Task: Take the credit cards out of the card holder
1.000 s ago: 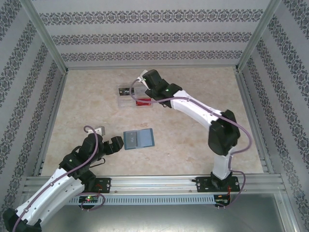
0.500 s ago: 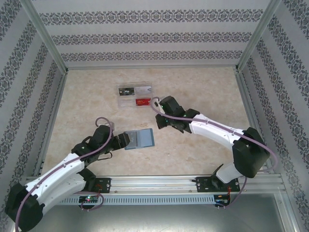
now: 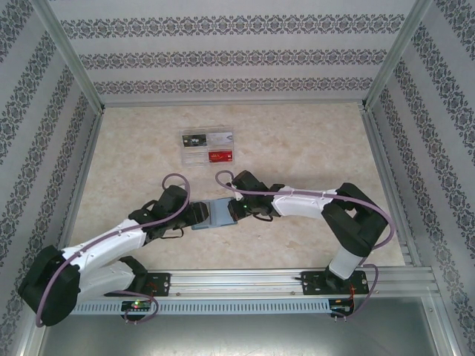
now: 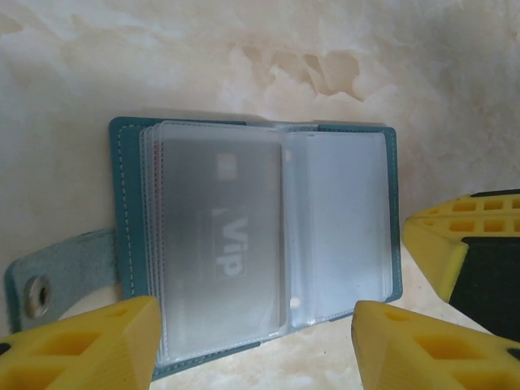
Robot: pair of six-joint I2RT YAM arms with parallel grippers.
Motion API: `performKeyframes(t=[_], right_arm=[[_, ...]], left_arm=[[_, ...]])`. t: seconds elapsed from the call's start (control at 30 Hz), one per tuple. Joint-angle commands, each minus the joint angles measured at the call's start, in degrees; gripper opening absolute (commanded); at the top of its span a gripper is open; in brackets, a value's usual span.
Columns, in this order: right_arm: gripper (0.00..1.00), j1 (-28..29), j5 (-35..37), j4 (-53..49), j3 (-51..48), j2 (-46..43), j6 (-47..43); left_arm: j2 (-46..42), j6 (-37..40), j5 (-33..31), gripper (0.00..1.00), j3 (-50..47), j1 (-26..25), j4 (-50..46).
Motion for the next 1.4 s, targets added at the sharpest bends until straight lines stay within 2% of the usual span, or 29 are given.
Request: performKeyframes(t=[0.0, 0.43, 0.97, 1.13, 1.37], right_arm=[[0.00, 0.46, -0.67, 2.78, -1.22, 0.65, 1.84], [0.00, 0.37, -0.49, 3.71, -2.42, 1.79, 2.73], [0.00, 0.29, -1.20, 3.75, -1.90, 3.03, 3.03], [0.00, 0.11, -1.11, 3.80, -2.09, 2.44, 3.08], [0.00, -0.81, -0.87, 4.17, -3.37, -0.09, 3.37]], left_arm=[[2.49, -0.11, 0.80, 0.64, 1.32, -0.90, 3.86], [9.11, 0.30, 1.10, 0.65, 1.74, -0.88, 6.98], [11.51, -0.09, 5.96, 0.66, 1.68, -1.12, 11.39], [10.96, 0.70, 5.24, 0.77, 2.95, -1.74, 9.78], [11.06, 1.09, 5.34, 0.78, 5.74, -3.70, 9.25]])
